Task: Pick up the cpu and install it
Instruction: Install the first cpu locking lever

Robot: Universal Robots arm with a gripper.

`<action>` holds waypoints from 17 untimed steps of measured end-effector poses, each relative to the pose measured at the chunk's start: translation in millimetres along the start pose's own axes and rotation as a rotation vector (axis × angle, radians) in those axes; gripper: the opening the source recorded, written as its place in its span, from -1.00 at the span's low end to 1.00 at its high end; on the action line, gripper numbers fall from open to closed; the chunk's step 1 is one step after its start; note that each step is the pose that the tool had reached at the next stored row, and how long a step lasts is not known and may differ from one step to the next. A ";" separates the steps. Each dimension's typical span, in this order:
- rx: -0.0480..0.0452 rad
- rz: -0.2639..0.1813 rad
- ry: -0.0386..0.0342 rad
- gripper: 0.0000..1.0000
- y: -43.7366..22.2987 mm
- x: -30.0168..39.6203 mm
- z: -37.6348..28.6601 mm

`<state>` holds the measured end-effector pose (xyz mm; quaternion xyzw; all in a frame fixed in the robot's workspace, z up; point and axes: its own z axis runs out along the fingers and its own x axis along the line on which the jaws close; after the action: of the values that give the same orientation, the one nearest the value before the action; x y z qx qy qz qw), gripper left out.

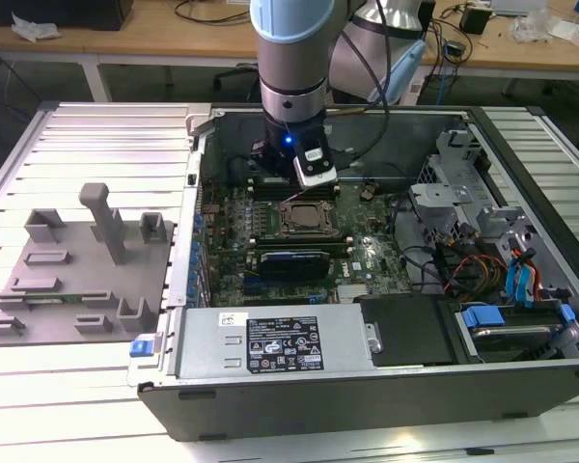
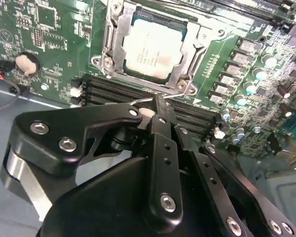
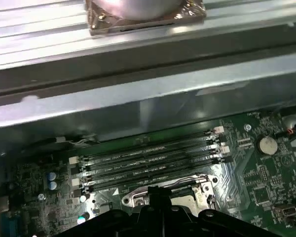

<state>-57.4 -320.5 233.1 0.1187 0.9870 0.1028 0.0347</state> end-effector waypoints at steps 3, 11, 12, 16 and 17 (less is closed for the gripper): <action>0.0103 0.046 -0.0121 -0.79 7.3 -3.4 10.1; 0.0155 0.126 -0.0293 -0.79 7.8 -4.2 15.8; 0.0156 0.131 -0.0304 -0.79 8.4 -4.0 16.3; 0.0164 0.148 -0.0340 -0.79 13.6 -2.7 18.4; 0.0166 0.150 -0.0345 -0.79 14.7 -2.5 18.9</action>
<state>-49.9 -303.4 217.8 0.1946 0.9754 0.0948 0.0429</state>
